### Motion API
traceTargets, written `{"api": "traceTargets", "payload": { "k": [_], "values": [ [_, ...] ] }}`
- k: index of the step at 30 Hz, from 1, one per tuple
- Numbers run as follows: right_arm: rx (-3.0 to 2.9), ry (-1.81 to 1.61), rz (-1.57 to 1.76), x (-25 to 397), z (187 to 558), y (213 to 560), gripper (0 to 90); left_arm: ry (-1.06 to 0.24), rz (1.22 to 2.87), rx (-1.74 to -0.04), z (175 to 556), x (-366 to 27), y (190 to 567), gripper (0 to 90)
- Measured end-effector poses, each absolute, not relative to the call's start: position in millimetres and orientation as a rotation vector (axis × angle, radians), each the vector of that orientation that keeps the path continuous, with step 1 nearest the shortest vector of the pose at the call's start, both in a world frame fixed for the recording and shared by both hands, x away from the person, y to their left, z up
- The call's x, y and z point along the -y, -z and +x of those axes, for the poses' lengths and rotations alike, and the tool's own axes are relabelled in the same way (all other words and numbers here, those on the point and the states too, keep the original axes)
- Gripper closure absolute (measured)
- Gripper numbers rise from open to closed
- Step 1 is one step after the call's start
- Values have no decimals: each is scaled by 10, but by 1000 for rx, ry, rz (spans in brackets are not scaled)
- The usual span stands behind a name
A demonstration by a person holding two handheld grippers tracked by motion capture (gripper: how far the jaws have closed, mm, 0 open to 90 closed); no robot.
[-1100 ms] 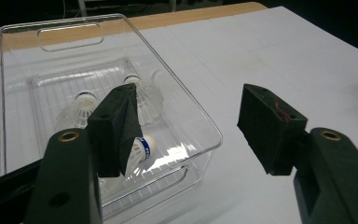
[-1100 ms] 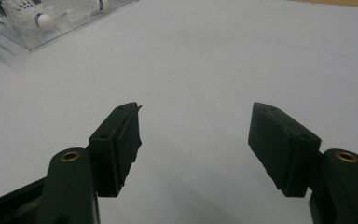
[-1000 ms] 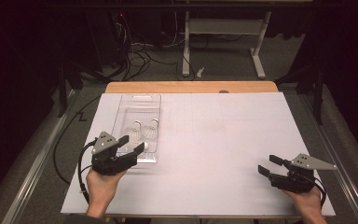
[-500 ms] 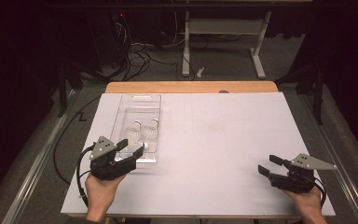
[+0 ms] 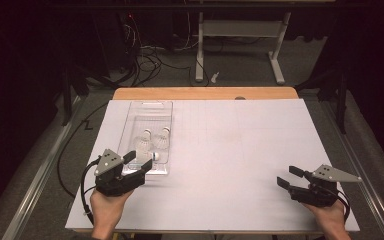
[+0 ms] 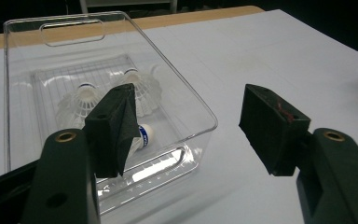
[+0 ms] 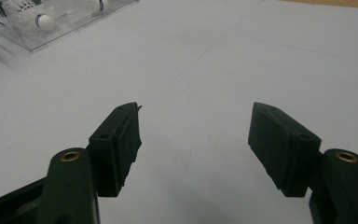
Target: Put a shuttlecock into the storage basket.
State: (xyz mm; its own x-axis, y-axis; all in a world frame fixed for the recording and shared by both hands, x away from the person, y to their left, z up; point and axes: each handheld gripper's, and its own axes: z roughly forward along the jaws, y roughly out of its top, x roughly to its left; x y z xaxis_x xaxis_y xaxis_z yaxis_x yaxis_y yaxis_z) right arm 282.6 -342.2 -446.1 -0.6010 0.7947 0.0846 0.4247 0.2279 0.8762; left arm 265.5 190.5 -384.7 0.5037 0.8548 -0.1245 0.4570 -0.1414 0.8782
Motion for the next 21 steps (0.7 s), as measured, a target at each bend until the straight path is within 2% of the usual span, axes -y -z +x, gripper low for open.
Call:
{"api": "traceTargets", "payload": {
  "k": [21],
  "values": [
    [-2126,-1328,1130,3424,2825,4462,343,-500,1769,-1108,2619,-1932,3959,372]
  ]
}}
